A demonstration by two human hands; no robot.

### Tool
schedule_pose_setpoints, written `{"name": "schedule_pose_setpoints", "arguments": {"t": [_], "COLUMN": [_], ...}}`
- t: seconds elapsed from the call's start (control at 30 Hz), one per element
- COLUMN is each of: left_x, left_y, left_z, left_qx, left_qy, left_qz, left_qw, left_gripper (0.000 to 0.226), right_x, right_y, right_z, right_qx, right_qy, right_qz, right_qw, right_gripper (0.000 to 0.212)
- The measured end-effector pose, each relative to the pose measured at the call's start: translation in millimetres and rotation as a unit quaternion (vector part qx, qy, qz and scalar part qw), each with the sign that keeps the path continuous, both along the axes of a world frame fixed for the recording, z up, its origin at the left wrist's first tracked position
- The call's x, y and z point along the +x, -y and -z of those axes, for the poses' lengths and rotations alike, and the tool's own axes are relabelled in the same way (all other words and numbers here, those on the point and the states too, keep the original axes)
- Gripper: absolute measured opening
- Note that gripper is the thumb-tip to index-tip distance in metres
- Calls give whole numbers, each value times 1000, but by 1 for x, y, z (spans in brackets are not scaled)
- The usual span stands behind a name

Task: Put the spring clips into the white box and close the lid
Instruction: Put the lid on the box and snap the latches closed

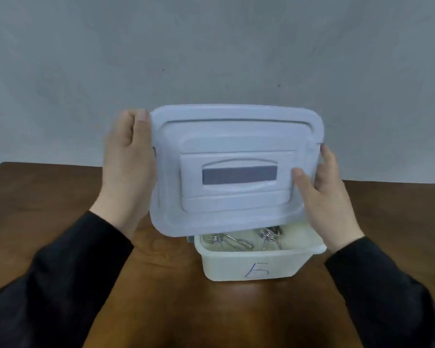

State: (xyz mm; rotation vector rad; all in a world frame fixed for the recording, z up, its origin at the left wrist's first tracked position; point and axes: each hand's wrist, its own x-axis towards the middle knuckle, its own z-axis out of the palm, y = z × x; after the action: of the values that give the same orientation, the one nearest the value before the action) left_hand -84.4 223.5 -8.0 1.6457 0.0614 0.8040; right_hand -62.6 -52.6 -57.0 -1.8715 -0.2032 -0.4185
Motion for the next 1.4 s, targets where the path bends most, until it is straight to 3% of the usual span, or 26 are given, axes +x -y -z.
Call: {"name": "schedule_pose_setpoints", "arguments": {"t": [0.17,0.33,0.47,0.57,0.67,0.8,1.0,1.1,1.13,1.2,1.27,1.4], "left_x": [44,55,68,73,70,63,45,30,24,17,18,34], "left_y": [11,30,35,38,38,31,37,38,39,43,45,46], "left_z": [47,105,117,119,123,127,122,120,122,124,126,120], "left_qx": [-99,20,121,192,226,199,137,-7,-60,-107,-77,-22], "left_qy": [-189,-299,-322,-331,-335,-371,-414,-432,-436,-451,-439,-409], "left_qz": [146,128,76,58,66,96,134,135,140,184,185,134], "left_qw": [966,946,936,922,912,902,890,892,887,867,876,903], "left_gripper": [38,34,41,21,24,21,70,97,98,70,44,47], "right_x": [18,35,44,47,50,54,54,55,56,54,51,47], "right_y": [49,75,81,84,88,95,98,101,102,99,95,92], "right_z": [22,53,60,65,69,79,88,91,92,92,92,93], "right_qx": [9,-83,-148,-178,-215,-239,-241,-181,-154,-114,-99,-101], "right_qy": [-113,-208,-225,-237,-233,-241,-242,-257,-281,-336,-354,-284], "right_qz": [78,85,78,61,55,58,64,68,54,11,-19,-15], "right_qw": [990,971,960,953,947,939,938,947,946,935,930,953], "right_gripper": [29,20,29,28,28,31,30,54,60,56,45,47]}}
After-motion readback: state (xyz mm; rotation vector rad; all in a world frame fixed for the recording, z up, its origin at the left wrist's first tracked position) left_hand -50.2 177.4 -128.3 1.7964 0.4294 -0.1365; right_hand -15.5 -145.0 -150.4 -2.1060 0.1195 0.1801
